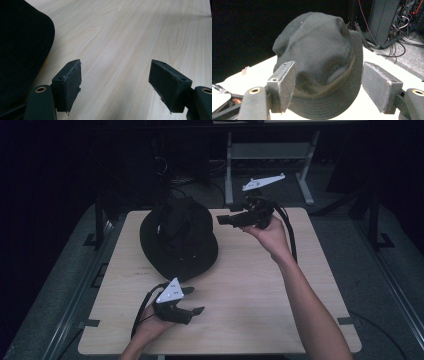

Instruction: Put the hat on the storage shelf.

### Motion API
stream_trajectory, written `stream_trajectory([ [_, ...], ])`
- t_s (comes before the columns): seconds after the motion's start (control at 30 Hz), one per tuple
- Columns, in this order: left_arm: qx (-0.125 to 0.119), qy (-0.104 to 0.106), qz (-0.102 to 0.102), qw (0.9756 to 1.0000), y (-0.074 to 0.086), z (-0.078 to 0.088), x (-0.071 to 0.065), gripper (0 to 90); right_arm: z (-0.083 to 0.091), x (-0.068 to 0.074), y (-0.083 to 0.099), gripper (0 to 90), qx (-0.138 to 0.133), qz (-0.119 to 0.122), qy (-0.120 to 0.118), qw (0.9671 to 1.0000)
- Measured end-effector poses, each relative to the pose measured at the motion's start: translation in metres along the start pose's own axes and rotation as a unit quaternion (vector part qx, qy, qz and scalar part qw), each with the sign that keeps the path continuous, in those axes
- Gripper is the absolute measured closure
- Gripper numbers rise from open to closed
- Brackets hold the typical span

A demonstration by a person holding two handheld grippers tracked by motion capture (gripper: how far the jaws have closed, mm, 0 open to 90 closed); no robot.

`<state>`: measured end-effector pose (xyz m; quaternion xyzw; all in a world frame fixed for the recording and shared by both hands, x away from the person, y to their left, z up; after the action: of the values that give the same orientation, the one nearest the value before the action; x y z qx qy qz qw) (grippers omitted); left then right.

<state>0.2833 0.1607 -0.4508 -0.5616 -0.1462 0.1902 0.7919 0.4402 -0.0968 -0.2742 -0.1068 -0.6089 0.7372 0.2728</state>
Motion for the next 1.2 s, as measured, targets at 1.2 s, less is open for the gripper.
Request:
stream_trajectory([
  [1.2, 0.003, -0.002, 0.009, 1.0, 0.001, 0.0, 0.001, 25.4, 0.069, -0.003, 0.067, 21.9, 0.014, -0.022, 0.019, 0.9995],
])
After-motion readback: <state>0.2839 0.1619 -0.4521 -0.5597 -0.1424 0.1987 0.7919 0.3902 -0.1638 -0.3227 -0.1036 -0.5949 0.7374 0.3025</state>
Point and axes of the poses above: each handheld gripper's, and its own axes: z roughly backward along the jaws, y roughly out of its underside, x roughly to its left, the point moved 2 cm from there along -z, roughly forward along the jaws, and after that the axes turned 14 degrees about -x, right-handed, at the moved point
